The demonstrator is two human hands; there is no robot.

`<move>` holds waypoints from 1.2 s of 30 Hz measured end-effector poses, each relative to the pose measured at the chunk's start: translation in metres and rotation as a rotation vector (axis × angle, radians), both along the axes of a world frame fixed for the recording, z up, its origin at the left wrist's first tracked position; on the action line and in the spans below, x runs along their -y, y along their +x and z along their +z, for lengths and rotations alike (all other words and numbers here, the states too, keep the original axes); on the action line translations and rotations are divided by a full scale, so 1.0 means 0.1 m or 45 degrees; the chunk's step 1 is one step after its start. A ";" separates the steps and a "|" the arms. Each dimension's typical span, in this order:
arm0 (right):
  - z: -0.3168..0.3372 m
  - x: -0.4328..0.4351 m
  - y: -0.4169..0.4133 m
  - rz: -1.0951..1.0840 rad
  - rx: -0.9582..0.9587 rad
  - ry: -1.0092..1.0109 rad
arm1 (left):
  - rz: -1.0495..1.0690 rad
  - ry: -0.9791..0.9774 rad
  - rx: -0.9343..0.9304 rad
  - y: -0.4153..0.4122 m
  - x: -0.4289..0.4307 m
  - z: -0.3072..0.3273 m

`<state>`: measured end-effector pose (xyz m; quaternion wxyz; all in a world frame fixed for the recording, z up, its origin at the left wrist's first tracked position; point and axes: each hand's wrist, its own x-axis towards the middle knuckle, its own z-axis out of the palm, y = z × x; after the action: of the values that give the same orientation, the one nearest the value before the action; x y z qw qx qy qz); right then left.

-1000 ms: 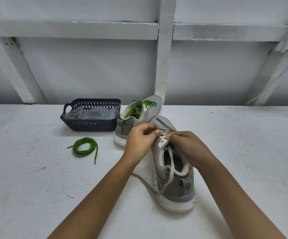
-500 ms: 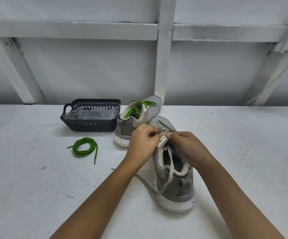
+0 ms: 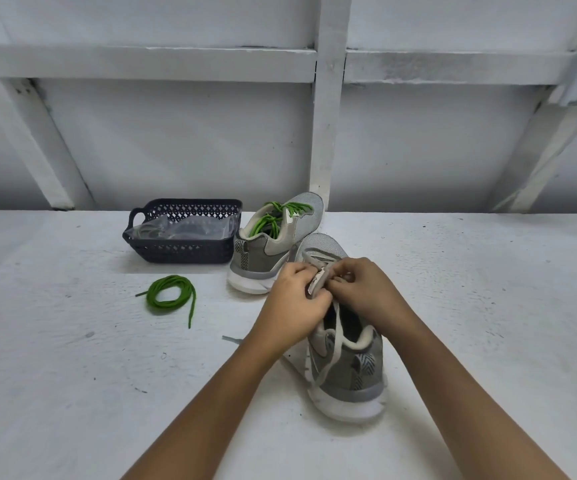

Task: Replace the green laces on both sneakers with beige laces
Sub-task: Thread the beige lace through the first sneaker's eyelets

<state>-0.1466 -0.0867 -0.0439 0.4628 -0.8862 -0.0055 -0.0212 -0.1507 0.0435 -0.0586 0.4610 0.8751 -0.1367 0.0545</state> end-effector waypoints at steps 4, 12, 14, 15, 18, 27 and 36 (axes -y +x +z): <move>-0.02 0.01 0.00 -0.061 0.110 -0.085 | 0.098 -0.065 0.017 -0.07 0.07 -0.04; 0.26 0.19 -0.29 -0.044 0.115 1.155 | 0.263 -0.228 0.041 -0.18 0.09 -0.07; 0.35 0.29 -0.34 0.056 0.061 1.415 | 0.298 -0.250 0.026 -0.19 0.11 -0.07; 0.40 0.34 -0.37 0.068 0.031 1.411 | 0.312 -0.264 0.014 -0.19 0.11 -0.07; 0.46 0.58 -0.42 0.109 -0.141 0.880 | 0.328 -0.304 -0.007 -0.21 0.11 -0.08; 0.57 0.52 -0.39 0.091 0.243 -0.433 | 0.337 -0.329 -0.007 -0.23 0.12 -0.07; 0.12 0.07 0.04 0.214 0.335 -0.575 | 0.341 -0.308 -0.014 -0.24 0.11 -0.07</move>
<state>-0.1423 -0.0937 -0.0320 0.2487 -0.9531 -0.1438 -0.0958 -0.1744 0.0321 -0.0659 0.5522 0.8240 -0.0087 0.1267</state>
